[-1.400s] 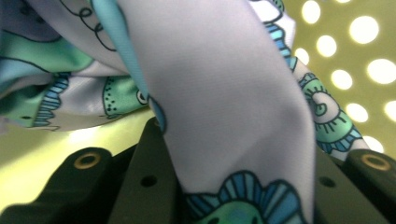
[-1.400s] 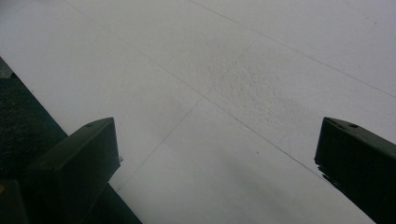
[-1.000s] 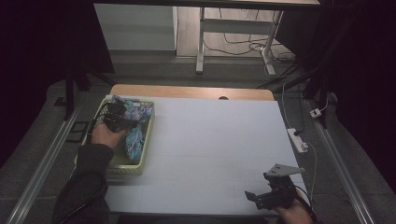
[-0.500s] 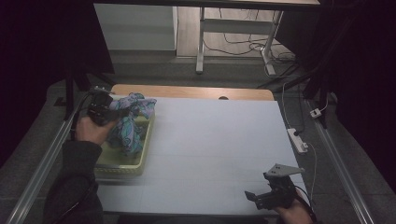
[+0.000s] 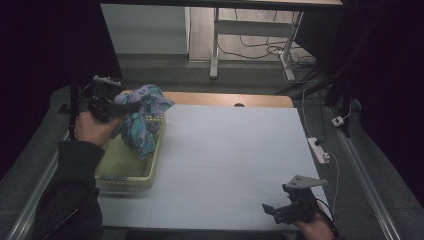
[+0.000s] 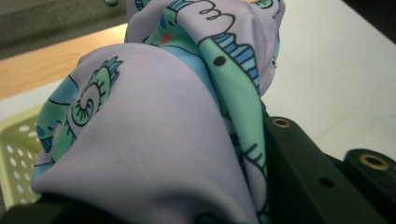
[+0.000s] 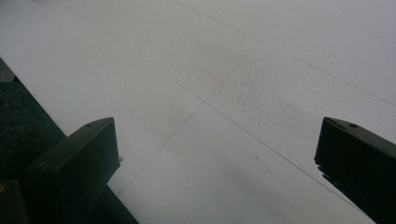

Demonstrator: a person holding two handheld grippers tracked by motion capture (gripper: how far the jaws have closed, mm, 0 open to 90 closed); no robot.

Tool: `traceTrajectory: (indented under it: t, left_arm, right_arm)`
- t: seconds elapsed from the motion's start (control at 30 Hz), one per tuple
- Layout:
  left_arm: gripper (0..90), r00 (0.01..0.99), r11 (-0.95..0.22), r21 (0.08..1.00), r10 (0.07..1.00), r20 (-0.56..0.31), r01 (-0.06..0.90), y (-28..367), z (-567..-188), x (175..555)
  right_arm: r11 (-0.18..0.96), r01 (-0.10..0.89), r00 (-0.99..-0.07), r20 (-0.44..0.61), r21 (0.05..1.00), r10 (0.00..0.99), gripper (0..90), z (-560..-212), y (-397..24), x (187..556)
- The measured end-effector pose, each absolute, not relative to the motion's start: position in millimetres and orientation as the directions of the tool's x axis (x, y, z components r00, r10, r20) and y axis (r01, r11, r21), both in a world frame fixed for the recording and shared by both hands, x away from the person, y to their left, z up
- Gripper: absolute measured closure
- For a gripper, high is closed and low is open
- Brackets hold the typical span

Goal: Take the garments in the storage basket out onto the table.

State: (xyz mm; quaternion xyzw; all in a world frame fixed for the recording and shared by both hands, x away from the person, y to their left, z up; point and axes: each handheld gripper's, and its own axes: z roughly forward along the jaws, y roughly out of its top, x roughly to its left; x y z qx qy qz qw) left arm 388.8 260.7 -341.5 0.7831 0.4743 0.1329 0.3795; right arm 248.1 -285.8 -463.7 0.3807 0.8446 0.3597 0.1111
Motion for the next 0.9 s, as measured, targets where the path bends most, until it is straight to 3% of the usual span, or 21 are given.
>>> traceTrajectory:
  t: [0.47,0.9]
  left_arm:
    - [76.2,0.602,-0.308,0.766,0.789,-0.126,0.564,229,-293,385]
    - [76.0,0.688,-0.354,0.789,0.716,-0.116,0.502,181,-281,392]
  right_arm:
    - [0.452,0.56,-0.687,0.085,0.694,0.721,0.0,-464,-286,248]
    - [0.451,0.558,-0.688,0.085,0.696,0.721,0.0,-463,-286,247]
